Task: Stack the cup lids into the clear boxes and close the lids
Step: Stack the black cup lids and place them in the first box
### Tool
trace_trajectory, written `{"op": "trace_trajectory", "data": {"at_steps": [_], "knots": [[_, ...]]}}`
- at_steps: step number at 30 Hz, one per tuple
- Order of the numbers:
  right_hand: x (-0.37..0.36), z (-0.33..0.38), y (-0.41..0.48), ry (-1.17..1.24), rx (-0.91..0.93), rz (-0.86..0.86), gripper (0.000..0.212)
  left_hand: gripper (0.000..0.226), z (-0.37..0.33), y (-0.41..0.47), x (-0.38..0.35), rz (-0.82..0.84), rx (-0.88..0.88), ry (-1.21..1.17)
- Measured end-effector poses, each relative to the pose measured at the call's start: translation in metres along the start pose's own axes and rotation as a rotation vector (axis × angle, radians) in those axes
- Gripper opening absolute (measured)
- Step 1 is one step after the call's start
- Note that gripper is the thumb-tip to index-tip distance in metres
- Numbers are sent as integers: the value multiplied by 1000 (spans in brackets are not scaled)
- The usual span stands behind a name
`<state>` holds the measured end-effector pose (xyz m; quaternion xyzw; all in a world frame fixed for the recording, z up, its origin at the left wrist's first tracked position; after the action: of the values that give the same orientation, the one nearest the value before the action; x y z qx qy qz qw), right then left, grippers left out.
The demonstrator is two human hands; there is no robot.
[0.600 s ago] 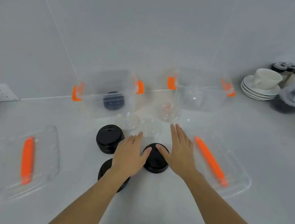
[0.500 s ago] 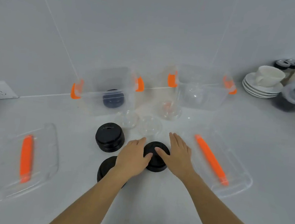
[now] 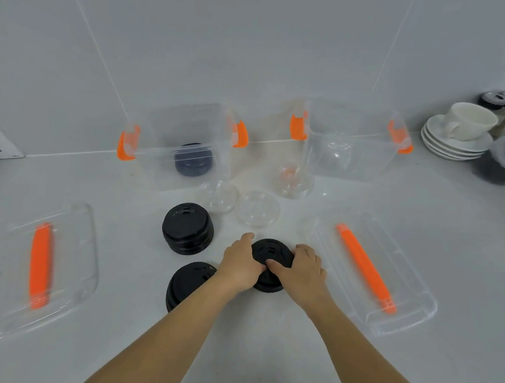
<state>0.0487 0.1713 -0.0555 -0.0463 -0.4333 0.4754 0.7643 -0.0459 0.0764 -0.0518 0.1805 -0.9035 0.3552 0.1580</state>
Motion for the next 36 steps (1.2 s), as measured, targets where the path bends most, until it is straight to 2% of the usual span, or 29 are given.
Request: {"op": "trace_trajectory", "data": {"at_steps": [6,10,13,22,31,36], "knots": [[3,6,-11,104,14,-33,47,73,4,2,2,43,-3,-60],[0,11,-14,314,63,57,43,71,2,-1,6,50,-58,-195],[4,19,-14,416,131,48,41,73,0,-6,15,13,-107,-285],[16,70,-7,484,311,-20,36,64,-5,-31,70,-150,-242,-469],[1,132,8,418,435,6,38,32,14,-62,124,-283,-260,-577],[-18,162,19,367,462,40,37,32,32,-70,149,-370,-247,-609]]}}
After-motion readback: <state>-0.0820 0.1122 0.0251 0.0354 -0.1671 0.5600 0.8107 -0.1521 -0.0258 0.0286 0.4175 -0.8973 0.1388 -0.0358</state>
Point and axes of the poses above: each hand's wrist, its own y-axis towards the middle knuckle, its own x-axis out of the back of the hand, z = x × y, the point moved 8 cm from there along y, towards the middle knuckle, and after that the axes turned 15 degrees about z, right-handed, at the moved point
